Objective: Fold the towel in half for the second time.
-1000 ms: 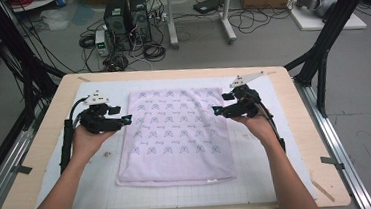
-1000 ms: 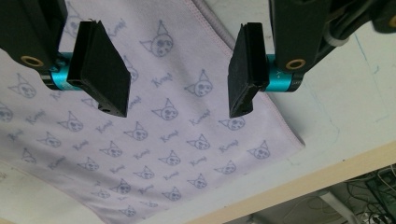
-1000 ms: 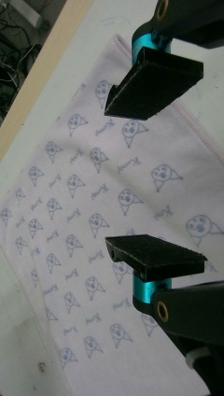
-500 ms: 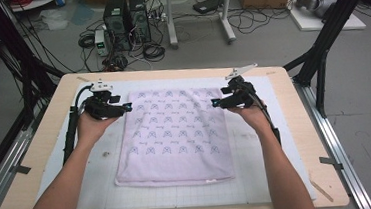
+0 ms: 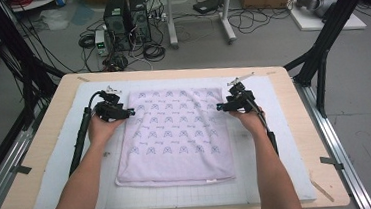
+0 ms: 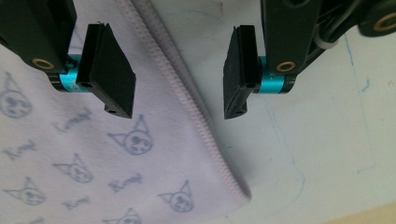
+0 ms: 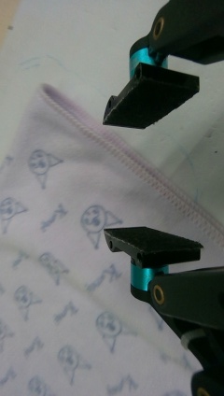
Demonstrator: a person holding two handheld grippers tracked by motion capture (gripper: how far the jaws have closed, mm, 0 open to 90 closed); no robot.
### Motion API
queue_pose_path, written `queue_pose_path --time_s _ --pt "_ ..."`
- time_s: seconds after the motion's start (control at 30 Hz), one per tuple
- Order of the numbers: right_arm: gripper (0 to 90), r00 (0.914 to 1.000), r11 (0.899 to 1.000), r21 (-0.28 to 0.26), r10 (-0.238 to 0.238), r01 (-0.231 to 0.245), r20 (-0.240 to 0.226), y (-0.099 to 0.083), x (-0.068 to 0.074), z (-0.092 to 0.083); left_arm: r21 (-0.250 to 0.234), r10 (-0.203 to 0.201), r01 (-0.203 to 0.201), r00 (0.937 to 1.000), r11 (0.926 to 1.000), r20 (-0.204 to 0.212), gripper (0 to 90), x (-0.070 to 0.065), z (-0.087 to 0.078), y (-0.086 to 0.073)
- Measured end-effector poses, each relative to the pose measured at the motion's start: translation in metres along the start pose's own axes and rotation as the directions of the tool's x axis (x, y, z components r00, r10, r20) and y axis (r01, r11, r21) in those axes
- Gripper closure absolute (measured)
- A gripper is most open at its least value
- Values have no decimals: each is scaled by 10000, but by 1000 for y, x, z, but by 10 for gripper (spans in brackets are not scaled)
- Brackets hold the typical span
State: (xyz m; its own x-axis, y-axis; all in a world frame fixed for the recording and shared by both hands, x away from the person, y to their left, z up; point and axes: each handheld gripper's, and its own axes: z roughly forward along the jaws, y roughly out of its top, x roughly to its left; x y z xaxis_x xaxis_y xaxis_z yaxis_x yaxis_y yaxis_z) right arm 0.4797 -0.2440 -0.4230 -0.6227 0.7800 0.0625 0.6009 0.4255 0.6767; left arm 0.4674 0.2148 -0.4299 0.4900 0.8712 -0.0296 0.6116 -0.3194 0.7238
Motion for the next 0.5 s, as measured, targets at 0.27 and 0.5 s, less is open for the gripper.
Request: queue_pose_path --time_s 0.27,0.5 --pt "472 9993 9994 190 282 -287 256 -5 -3 16 79 -574 575 9983 9983 -138 516 5 11 -3" --pt "833 9916 9940 168 1087 -1077 -697 -6 0 16 137 -760 753 9952 9971 609 834 4 10 -3"
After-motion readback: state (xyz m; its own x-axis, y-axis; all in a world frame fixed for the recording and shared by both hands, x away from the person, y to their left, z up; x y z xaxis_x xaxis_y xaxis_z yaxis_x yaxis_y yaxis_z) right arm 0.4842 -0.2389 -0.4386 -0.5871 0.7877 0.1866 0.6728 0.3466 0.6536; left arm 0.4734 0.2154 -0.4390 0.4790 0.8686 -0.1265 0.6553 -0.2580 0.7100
